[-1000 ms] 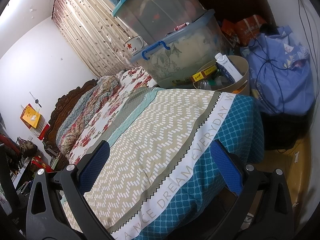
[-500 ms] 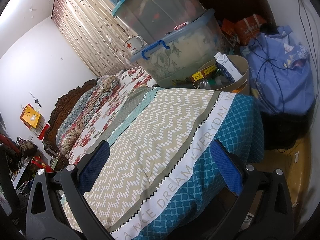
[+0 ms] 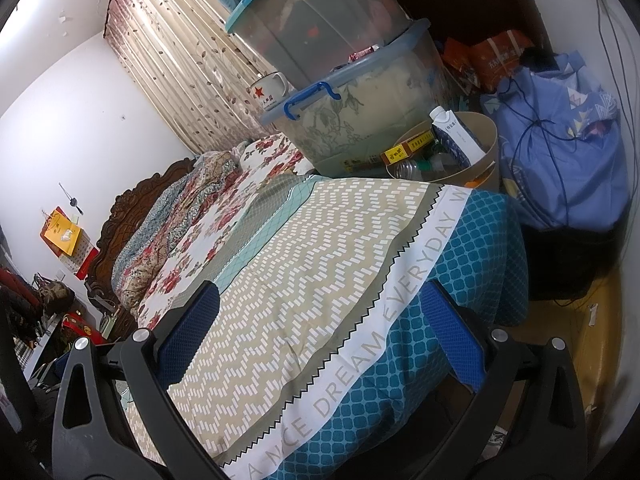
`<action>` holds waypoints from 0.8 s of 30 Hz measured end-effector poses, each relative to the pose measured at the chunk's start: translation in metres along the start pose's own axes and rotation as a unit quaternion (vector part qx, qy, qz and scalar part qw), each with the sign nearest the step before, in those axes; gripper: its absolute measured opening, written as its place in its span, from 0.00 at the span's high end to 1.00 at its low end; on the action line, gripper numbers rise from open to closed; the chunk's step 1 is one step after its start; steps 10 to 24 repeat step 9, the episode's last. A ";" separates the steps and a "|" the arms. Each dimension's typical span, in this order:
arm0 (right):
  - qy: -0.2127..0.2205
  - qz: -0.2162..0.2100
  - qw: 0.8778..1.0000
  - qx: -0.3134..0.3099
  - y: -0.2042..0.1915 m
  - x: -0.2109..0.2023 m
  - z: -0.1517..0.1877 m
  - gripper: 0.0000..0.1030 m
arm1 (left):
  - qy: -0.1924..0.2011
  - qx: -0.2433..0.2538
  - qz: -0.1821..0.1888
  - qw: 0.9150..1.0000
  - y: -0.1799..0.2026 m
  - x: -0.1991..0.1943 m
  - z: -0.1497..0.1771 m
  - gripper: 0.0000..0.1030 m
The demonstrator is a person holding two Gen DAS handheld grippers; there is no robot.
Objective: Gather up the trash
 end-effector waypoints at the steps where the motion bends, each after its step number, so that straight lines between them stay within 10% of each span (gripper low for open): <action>1: 0.000 0.000 1.000 0.000 0.000 0.000 0.000 0.03 | 0.002 0.002 0.001 1.000 0.001 -0.001 0.000 0.08; 24: 0.000 -0.001 1.000 0.000 0.001 0.000 -0.001 0.03 | 0.006 0.003 0.005 1.000 -0.001 -0.005 -0.001 0.08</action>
Point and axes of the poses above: each gripper's, at about its wrist camera, not at the fingertips, and x roughly the way its jaws point, y to its right, z to its underside, the point moved 2 cm from there along x, roughly the way its jaws point, and after that the axes turned 3 degrees about y, right-handed, at the moved point
